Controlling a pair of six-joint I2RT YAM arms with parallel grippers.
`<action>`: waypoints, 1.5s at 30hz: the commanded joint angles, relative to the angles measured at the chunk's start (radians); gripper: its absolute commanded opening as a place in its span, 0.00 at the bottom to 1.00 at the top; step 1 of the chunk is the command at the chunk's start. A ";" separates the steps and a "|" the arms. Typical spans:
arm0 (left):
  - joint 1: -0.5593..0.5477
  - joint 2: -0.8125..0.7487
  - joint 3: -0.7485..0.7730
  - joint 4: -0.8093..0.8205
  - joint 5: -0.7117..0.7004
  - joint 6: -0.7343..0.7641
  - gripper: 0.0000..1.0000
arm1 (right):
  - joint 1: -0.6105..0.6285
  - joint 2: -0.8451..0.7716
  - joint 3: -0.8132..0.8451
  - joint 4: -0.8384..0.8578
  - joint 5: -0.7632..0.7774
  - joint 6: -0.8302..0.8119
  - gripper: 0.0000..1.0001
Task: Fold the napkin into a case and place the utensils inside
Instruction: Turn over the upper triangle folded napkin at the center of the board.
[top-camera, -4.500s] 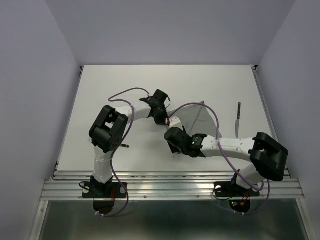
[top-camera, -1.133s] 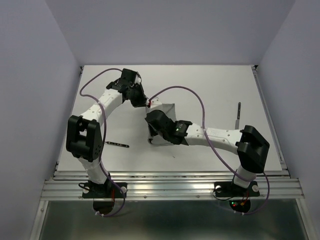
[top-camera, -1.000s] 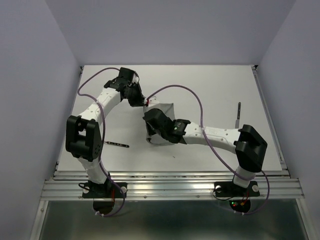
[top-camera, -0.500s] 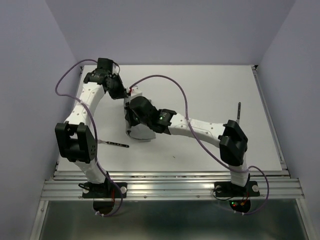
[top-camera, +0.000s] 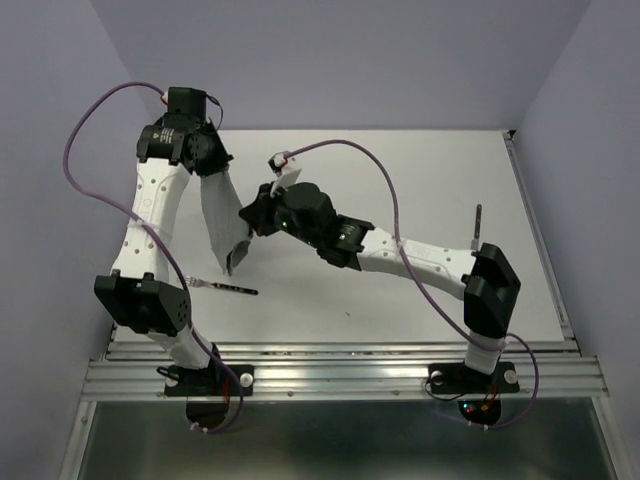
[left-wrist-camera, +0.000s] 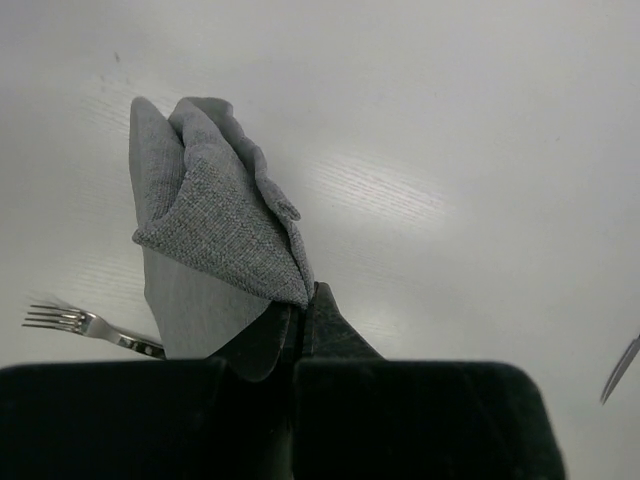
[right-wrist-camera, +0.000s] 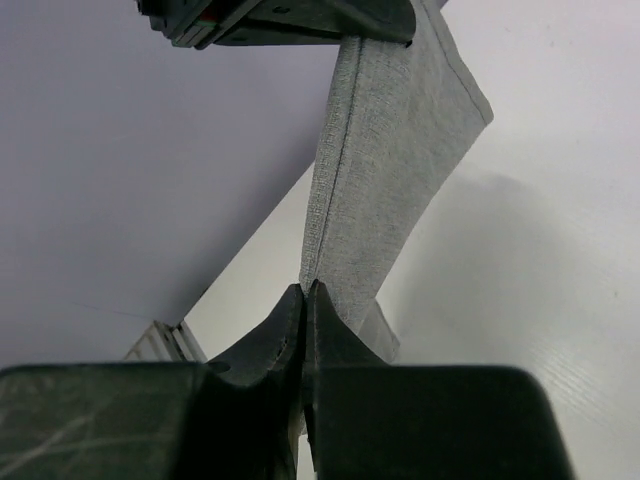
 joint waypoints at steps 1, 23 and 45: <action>-0.068 0.048 0.029 0.231 -0.111 -0.037 0.00 | -0.025 -0.147 -0.235 0.195 -0.152 0.152 0.01; -0.453 0.591 0.147 0.428 -0.110 -0.153 0.00 | -0.221 -0.450 -1.036 0.329 -0.035 0.398 0.01; -0.563 0.711 0.236 0.448 -0.074 -0.101 0.00 | -0.221 -0.535 -1.196 0.260 0.051 0.417 0.24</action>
